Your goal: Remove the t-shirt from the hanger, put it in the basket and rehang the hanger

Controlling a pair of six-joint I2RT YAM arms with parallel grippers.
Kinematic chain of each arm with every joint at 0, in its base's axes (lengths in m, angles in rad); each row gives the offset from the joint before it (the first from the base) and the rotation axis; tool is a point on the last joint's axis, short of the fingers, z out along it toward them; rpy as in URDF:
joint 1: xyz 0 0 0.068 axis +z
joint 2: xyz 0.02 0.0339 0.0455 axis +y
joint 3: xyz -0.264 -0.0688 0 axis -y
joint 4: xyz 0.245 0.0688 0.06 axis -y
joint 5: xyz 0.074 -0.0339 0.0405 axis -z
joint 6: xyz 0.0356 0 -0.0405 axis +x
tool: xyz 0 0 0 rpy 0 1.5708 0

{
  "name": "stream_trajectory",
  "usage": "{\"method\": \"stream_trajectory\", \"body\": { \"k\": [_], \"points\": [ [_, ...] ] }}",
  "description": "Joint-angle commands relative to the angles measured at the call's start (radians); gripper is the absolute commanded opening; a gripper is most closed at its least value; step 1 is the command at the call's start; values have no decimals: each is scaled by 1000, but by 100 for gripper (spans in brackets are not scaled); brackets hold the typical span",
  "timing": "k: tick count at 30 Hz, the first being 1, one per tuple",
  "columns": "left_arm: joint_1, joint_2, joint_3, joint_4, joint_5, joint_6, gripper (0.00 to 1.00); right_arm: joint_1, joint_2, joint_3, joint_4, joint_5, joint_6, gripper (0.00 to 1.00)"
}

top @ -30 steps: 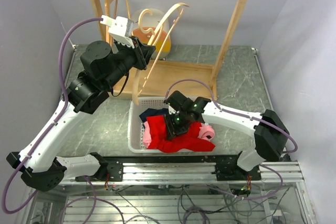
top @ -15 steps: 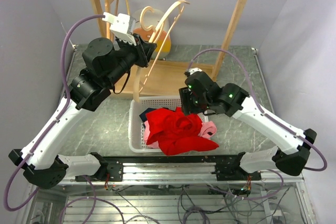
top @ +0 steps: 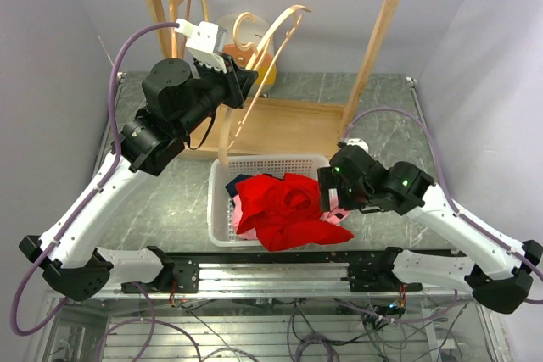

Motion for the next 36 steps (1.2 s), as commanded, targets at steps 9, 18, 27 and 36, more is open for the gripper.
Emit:
{"method": "stream_trajectory", "body": {
  "k": [9, 18, 27, 36],
  "points": [
    [2, -11, 18, 41, 28, -5, 7, -9, -106, -253, 127, -48, 24, 100],
    [2, -14, 14, 39, 20, -4, 7, -18, -128, -375, 239, -96, 28, 99],
    [2, -23, 5, 39, 6, -4, 7, -18, -53, -323, 266, -80, -28, 15],
    [3, -17, 0, 44, -5, 1, 7, -18, 18, -146, 223, -79, -94, 0]
  ]
}}
